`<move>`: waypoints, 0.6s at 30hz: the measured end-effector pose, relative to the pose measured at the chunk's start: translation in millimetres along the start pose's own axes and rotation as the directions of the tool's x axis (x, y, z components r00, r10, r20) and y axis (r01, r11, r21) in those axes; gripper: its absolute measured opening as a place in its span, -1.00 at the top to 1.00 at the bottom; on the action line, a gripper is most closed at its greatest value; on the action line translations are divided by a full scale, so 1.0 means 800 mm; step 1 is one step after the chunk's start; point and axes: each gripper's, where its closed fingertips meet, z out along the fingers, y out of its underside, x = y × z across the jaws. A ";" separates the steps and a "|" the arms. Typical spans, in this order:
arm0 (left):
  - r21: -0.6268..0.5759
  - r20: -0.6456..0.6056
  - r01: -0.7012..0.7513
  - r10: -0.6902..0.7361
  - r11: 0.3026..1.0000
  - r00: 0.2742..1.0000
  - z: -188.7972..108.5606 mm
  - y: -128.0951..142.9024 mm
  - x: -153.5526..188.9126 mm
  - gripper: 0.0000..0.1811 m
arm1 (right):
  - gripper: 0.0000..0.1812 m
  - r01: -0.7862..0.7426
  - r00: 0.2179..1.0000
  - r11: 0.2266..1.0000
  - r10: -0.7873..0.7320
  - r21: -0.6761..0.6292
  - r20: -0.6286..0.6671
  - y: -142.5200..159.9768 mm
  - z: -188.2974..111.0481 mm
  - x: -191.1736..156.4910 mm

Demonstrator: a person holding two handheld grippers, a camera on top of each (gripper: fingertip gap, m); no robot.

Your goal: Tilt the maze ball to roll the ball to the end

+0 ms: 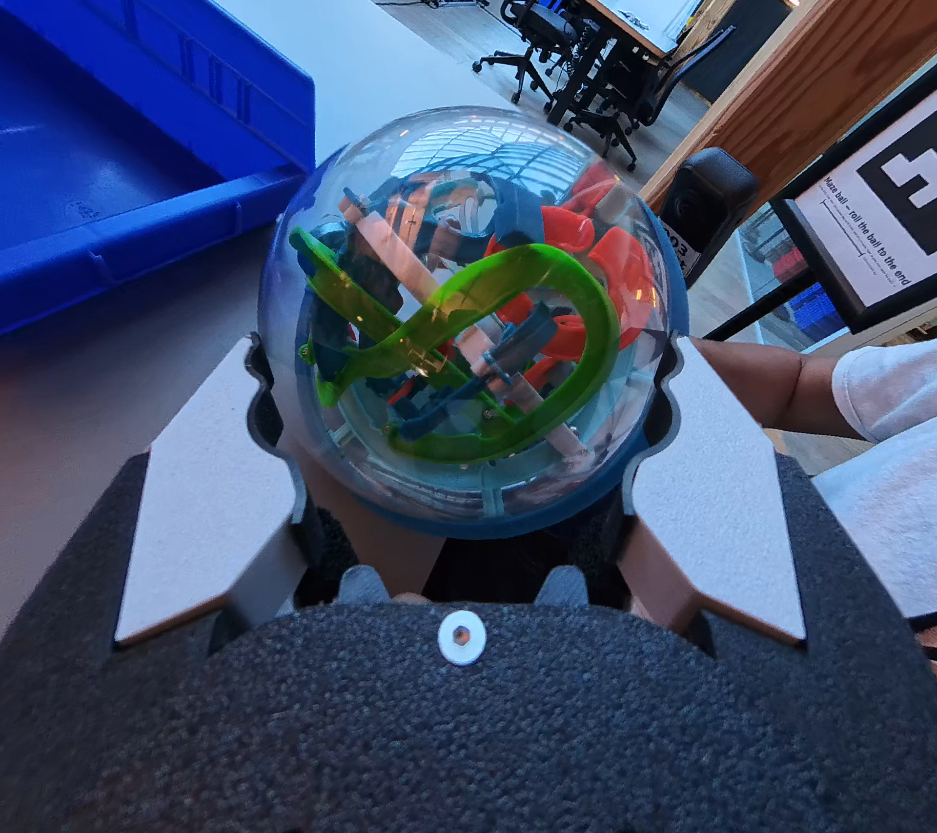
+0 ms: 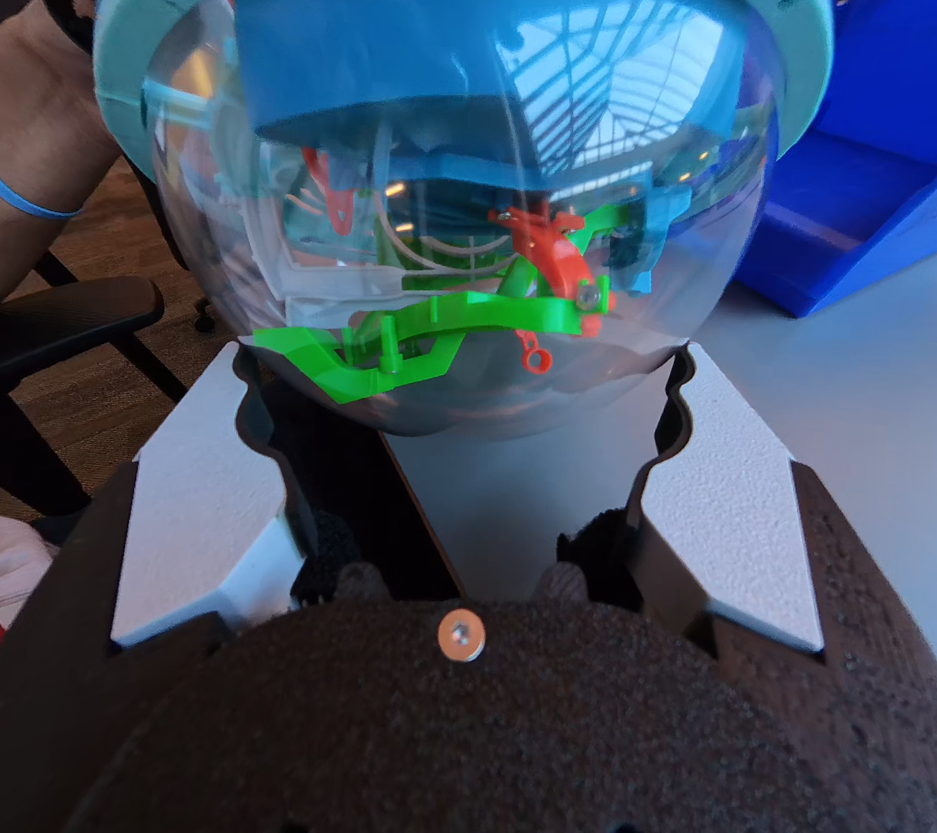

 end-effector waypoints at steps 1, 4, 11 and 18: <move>-0.001 -0.013 0.011 -0.011 1.000 1.000 0.000 0.001 -0.001 -0.60 | -0.68 0.013 1.000 1.000 -0.013 0.002 -0.003 -0.002 -0.001 0.001; -0.004 -0.061 0.060 -0.060 0.998 0.996 0.000 0.006 -0.004 -0.60 | -0.68 0.062 0.998 0.998 -0.062 0.003 -0.003 -0.009 -0.006 0.006; 0.010 -0.144 0.140 -0.138 0.990 0.980 0.002 0.014 -0.004 -0.60 | -0.68 0.125 0.992 0.992 -0.125 0.001 0.023 -0.021 -0.016 0.009; 0.024 -0.152 0.120 -0.115 0.992 0.982 0.001 0.022 0.004 -0.60 | -0.70 0.224 0.973 0.974 -0.222 -0.040 0.058 -0.025 -0.023 0.009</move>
